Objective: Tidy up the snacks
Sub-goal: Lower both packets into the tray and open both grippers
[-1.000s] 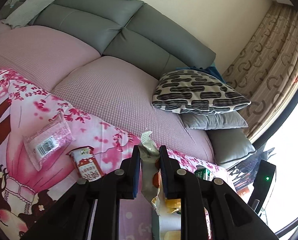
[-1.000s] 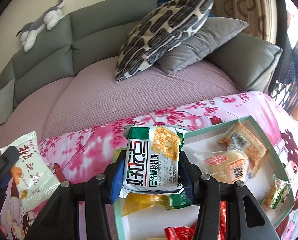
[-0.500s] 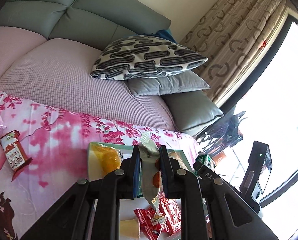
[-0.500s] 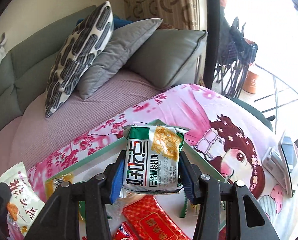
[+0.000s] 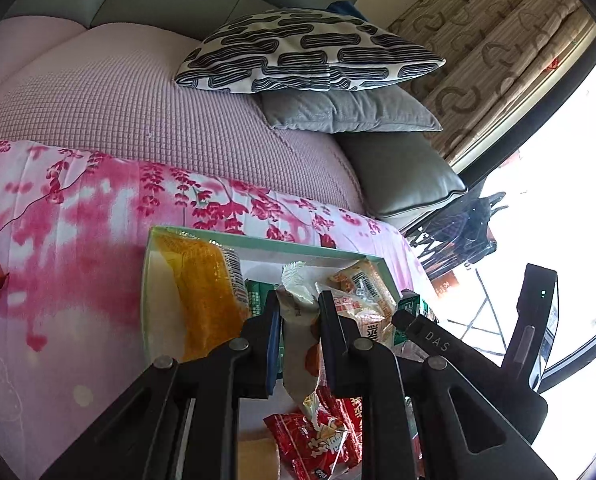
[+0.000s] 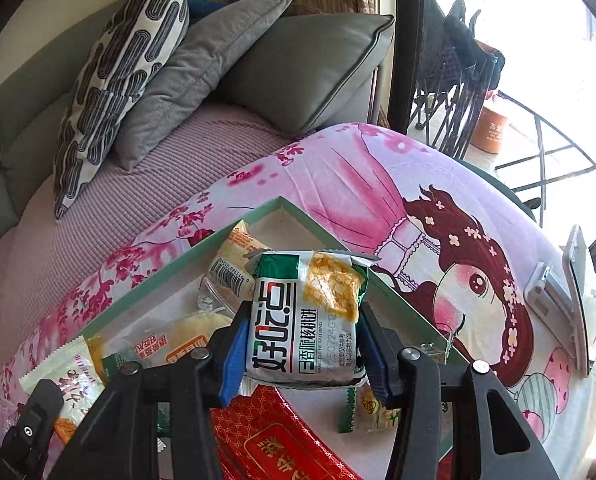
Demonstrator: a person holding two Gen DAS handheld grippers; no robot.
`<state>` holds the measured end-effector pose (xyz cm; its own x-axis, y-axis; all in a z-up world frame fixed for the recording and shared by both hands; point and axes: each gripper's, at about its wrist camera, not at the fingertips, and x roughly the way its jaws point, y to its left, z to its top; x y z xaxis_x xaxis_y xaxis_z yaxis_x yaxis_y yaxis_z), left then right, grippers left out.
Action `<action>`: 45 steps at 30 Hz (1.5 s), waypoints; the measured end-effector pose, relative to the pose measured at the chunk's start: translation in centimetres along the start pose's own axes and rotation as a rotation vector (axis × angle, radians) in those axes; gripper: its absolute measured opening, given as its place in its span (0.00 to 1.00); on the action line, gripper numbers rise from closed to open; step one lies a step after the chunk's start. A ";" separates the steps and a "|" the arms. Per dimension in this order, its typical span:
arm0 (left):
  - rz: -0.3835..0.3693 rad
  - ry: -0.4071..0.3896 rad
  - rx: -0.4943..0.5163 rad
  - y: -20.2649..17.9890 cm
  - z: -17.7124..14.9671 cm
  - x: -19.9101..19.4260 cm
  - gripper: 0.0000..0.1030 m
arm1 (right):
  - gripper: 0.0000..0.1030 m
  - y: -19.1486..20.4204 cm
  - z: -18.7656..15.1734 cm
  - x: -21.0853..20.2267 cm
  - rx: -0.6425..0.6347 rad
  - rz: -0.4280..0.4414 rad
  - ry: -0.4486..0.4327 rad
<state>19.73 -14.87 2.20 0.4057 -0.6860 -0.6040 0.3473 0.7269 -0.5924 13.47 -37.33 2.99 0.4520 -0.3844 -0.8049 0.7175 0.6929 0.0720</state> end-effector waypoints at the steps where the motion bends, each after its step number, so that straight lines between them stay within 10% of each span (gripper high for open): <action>1: 0.010 0.004 0.002 0.1 0.0 0.1 0.18 | 0.53 0.0 0.0 0.1 0.005 0.003 0.005; 15: 0.070 0.046 0.056 -0.8 -0.2 0.3 0.63 | 0.75 0.4 0.1 0.5 0.002 -0.016 0.033; 25: 0.086 -0.002 0.082 -1.5 0.3 -1.9 0.71 | 0.82 0.8 0.3 -0.7 -0.001 0.029 0.010; 36: 0.459 -0.088 0.164 -0.3 0.9 -2.4 0.74 | 0.83 1.9 0.1 -1.3 -0.035 0.062 -0.001; 45: 0.546 -0.113 0.152 1.8 1.4 -3.3 0.81 | 0.83 4.4 -0.6 -2.0 -0.101 0.123 -0.005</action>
<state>20.21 -11.29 3.85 0.6450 -0.2091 -0.7350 0.1763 0.9766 -0.1231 15.46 -33.19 4.55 0.5362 -0.2961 -0.7905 0.5998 0.7925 0.1100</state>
